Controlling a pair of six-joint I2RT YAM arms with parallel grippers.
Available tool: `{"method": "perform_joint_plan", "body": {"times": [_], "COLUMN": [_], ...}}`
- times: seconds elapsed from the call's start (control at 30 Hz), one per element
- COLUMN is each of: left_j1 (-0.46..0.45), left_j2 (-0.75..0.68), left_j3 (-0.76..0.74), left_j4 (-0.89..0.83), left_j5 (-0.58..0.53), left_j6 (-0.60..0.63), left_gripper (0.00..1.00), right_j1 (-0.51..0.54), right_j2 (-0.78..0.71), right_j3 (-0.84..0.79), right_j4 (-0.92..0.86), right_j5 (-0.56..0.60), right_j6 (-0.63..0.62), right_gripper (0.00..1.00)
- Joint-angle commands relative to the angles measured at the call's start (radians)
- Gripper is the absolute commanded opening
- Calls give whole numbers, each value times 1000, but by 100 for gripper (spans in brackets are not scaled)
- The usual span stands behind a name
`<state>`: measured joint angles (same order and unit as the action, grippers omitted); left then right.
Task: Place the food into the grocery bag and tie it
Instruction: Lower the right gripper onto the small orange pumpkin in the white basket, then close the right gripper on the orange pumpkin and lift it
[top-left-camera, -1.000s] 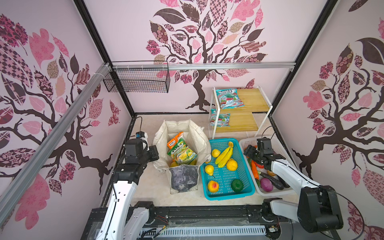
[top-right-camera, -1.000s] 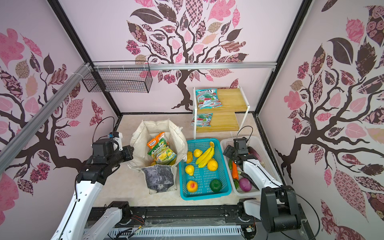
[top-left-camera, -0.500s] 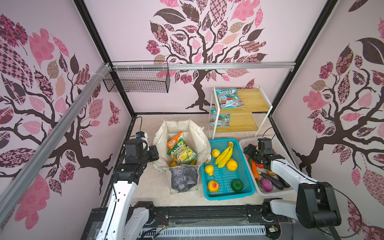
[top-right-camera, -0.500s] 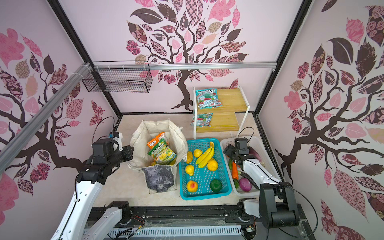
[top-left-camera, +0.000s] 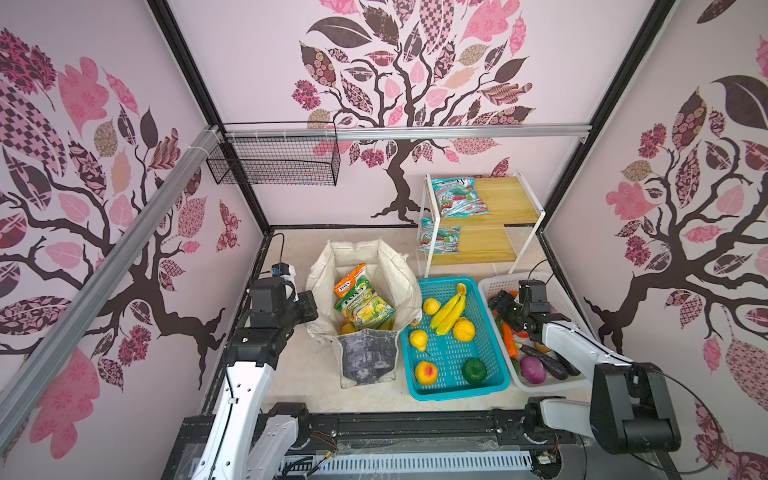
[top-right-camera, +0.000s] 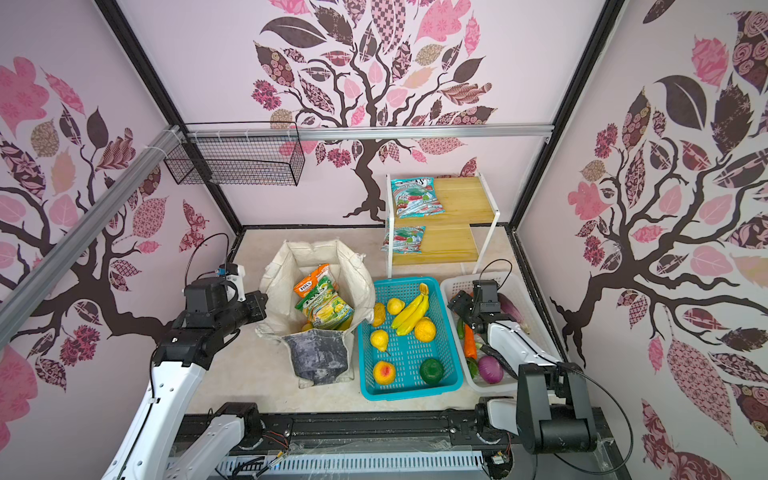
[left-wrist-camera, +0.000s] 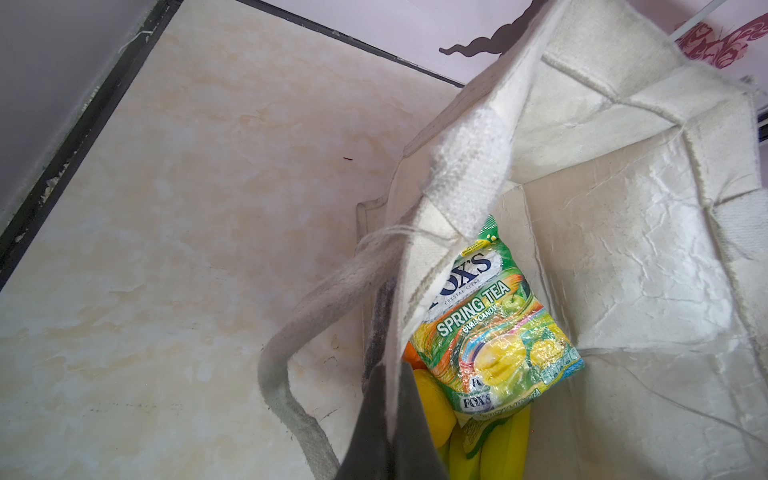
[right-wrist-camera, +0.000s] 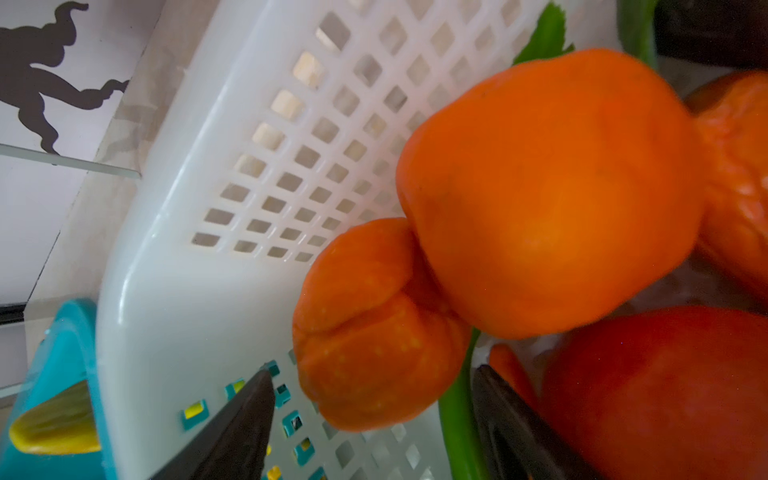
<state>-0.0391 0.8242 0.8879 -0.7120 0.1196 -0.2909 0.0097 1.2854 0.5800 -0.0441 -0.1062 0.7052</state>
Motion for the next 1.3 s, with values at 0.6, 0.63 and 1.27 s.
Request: {"method": "perform_joint_plan", "body": {"times": [0.6,0.63,1.27], "left_j1": [2,2,3], "left_j2": [-52,-53,-37], "left_j3": [-22,-24,-24], "left_j4": [21,24,25], "left_j5": [-45,-46,-24], "left_j6": [-5,-5,-5], "left_gripper": [0,0,0], "right_j1": [-5,-4,-4], "right_j2": [8,-6,-242], "right_j3": [-31,-31,-29], "right_j4": [68,66,-74], "right_j5": [-16,-14,22], "right_j6": [3,1,-73], "right_gripper": [52,51,48]}}
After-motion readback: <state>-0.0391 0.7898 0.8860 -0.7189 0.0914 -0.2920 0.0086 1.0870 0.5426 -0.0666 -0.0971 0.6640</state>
